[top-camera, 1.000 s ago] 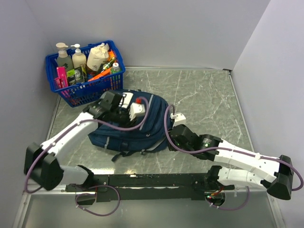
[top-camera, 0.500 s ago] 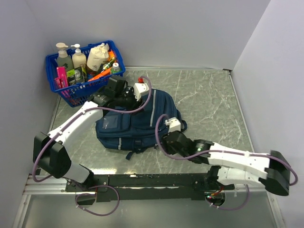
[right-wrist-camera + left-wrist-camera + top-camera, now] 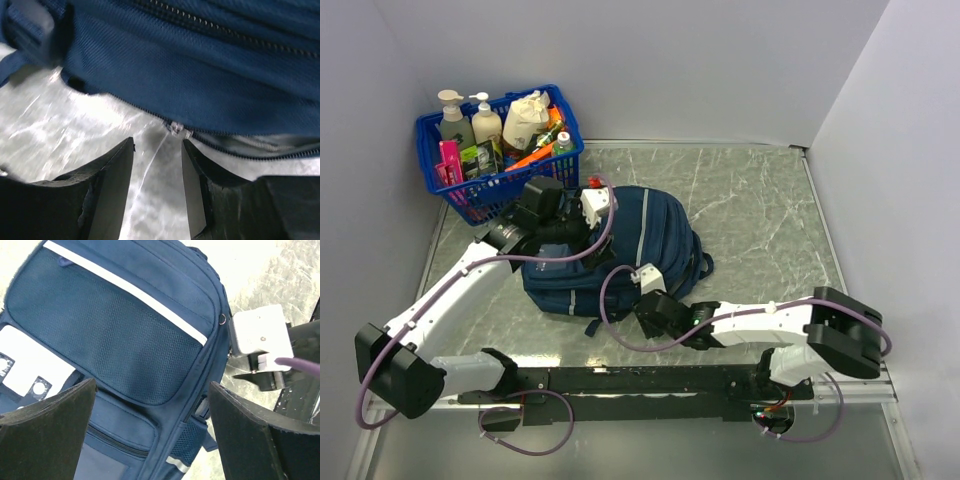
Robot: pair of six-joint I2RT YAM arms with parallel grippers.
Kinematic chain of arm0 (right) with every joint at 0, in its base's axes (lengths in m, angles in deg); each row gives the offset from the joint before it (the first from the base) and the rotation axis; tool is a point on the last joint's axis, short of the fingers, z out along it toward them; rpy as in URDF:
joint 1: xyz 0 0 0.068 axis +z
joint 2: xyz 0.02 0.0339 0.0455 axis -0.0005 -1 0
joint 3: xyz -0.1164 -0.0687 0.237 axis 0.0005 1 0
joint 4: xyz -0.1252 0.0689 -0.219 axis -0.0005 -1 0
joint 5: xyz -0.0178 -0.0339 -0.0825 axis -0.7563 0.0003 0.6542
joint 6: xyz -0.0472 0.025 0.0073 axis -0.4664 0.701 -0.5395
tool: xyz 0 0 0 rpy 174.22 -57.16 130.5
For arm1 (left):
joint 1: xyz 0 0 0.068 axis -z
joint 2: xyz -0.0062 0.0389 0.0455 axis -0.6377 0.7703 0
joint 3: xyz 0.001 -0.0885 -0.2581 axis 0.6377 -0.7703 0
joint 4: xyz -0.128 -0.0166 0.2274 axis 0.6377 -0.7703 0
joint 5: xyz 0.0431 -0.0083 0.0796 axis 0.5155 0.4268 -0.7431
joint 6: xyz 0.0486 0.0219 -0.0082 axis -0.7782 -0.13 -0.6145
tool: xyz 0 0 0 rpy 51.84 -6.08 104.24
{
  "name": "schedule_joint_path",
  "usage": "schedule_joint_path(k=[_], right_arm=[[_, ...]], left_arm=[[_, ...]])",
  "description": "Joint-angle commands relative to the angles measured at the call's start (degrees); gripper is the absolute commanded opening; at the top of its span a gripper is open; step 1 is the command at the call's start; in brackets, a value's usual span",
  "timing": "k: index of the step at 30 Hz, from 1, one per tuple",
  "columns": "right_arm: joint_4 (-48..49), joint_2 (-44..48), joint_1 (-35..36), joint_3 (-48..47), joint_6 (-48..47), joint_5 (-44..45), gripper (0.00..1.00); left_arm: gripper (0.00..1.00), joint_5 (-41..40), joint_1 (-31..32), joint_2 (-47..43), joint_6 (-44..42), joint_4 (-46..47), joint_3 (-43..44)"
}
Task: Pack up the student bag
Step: Adjust the student bag at the center of the board.
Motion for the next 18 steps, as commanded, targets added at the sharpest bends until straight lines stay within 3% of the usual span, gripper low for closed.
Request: schedule_joint_path(k=[1, 8, 14, 17, 18], right_arm=[[7.37, -3.66, 1.34, 0.86, 1.83, 10.56, 0.50], [6.75, -11.32, 3.89, -1.42, 7.46, 26.47, 0.48], [10.10, -11.15, 5.91, -0.90, 6.49, 29.38, 0.43], [13.08, -8.96, 6.09, 1.64, 5.97, 29.48, 0.33], [13.69, -7.91, 6.18, 2.17, 5.88, 29.04, 0.24]], left_arm=[[0.96, 1.45, 0.06, -1.90, 2.47, 1.08, -3.02], [0.96, 1.89, -0.03, -2.34, 1.06, -0.86, -4.69], [0.96, 3.73, -0.03, -4.98, 1.77, 2.05, -10.58], [0.98, 5.32, -0.03, -5.77, 1.76, 1.08, -11.20], [0.99, 5.58, -0.03, -6.12, 1.59, 0.99, -11.37]])
